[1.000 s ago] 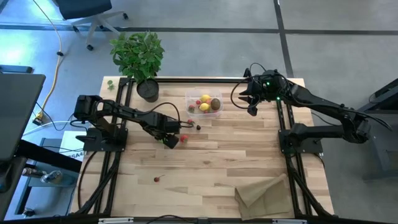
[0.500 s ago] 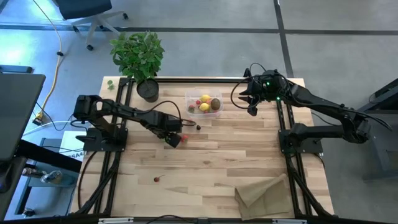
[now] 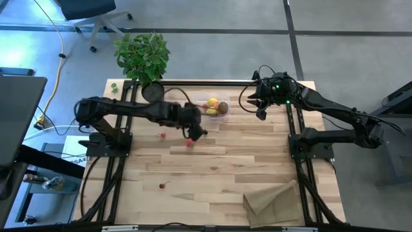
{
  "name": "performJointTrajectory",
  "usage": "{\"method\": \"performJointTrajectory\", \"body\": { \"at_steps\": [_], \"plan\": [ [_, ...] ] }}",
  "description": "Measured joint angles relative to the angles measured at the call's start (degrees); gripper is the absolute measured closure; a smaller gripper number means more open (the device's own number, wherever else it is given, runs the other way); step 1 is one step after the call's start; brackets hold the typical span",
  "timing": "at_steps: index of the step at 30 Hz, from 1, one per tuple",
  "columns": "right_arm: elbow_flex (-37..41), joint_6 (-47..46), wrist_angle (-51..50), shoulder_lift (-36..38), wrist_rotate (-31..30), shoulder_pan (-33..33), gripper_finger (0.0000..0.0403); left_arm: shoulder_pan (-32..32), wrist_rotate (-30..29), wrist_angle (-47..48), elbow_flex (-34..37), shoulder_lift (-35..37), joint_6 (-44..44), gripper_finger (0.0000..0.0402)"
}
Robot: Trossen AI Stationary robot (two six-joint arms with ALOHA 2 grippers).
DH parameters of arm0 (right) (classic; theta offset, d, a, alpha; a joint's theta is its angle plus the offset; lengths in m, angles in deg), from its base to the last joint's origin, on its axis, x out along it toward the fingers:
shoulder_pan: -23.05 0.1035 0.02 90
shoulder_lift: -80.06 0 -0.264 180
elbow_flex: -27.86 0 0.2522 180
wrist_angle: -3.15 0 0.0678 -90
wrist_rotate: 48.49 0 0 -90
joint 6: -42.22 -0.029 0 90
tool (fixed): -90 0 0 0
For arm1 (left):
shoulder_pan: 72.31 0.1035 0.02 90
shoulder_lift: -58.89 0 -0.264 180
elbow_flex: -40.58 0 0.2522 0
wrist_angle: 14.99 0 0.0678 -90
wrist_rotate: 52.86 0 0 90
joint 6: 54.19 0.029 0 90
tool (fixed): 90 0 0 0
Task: Pick and placing Produce into tupperware
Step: Put the cabbage into the transparent bin
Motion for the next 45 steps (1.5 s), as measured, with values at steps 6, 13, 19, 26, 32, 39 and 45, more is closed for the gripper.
{"method": "performJointTrajectory", "body": {
  "at_steps": [6,13,19,26,32,39,45],
  "plan": [
    [0.0,0.0,0.0,0.0,0.0,0.0,0.0327,1.5,-3.5,-0.4,-10.6,0.0,8.9,0.0165],
    [0.0,0.0,0.0,0.0,0.0,0.0,0.0327,6.2,0.4,0.9,-19.7,-6.1,15.3,0.0165],
    [0.0,0.0,0.0,0.0,0.0,0.0,0.0327,10.0,6.0,5.5,-26.6,-16.1,18.5,0.0165],
    [0.0,0.0,0.0,0.0,0.0,0.0,0.0327,12.8,8.5,7.2,-29.4,-24.8,21.2,0.0165],
    [0.0,0.0,0.0,0.0,0.0,0.0,0.0327,15.4,12.4,7.2,-29.5,-29.2,22.7,0.0165],
    [0.0,0.0,0.0,0.0,0.0,0.0,0.0327,16.7,13.4,7.4,-29.5,-32.7,23.1,0.0165],
    [0.0,0.0,0.0,0.0,0.0,0.0,0.0327,17.3,14.6,8.1,-29.4,-33.7,23.9,0.0165]
  ]
}}
